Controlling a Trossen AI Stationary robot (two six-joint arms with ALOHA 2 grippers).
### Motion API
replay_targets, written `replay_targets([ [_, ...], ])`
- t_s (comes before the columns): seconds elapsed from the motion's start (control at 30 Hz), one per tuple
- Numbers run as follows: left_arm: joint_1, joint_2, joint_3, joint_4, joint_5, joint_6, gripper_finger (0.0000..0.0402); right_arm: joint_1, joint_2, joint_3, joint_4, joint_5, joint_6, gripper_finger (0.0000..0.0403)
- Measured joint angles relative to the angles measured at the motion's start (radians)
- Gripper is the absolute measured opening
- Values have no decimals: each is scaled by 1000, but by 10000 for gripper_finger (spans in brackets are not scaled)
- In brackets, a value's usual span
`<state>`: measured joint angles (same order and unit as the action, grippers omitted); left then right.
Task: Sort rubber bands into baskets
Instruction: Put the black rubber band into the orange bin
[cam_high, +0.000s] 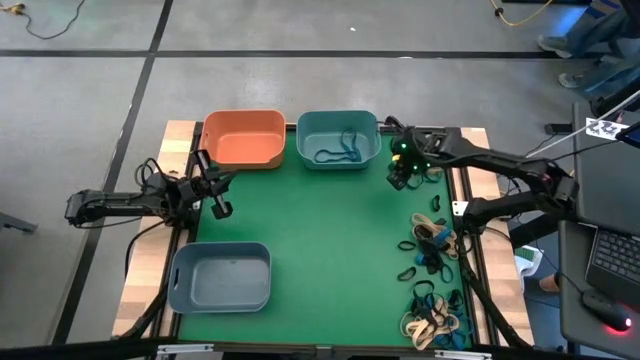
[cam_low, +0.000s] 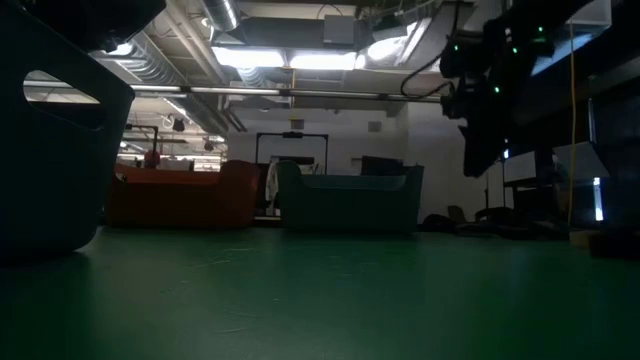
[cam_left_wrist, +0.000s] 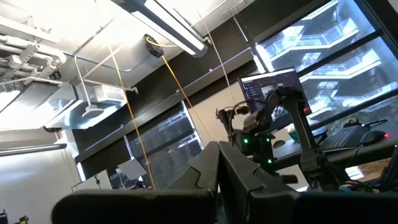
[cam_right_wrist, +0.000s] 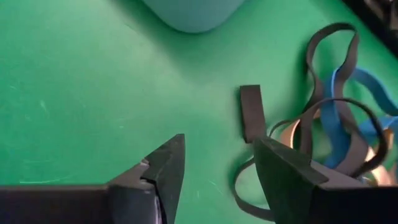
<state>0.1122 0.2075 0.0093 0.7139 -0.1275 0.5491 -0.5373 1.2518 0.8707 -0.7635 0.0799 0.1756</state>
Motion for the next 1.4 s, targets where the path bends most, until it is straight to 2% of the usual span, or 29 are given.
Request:
replay_targets([
  [0.47,0,0,0,0,0,1,4,0,0,-165,42,12,76,191],
  [0.7,0,0,0,0,0,1,4,0,0,-224,72,86,108,191],
  [1.07,0,0,0,0,0,2,4,0,11,-314,219,94,116,187],
  [1.2,0,0,0,0,0,2,4,0,24,-314,221,112,116,147],
  [1.4,0,0,0,0,0,2,4,0,44,-314,214,122,108,37],
])
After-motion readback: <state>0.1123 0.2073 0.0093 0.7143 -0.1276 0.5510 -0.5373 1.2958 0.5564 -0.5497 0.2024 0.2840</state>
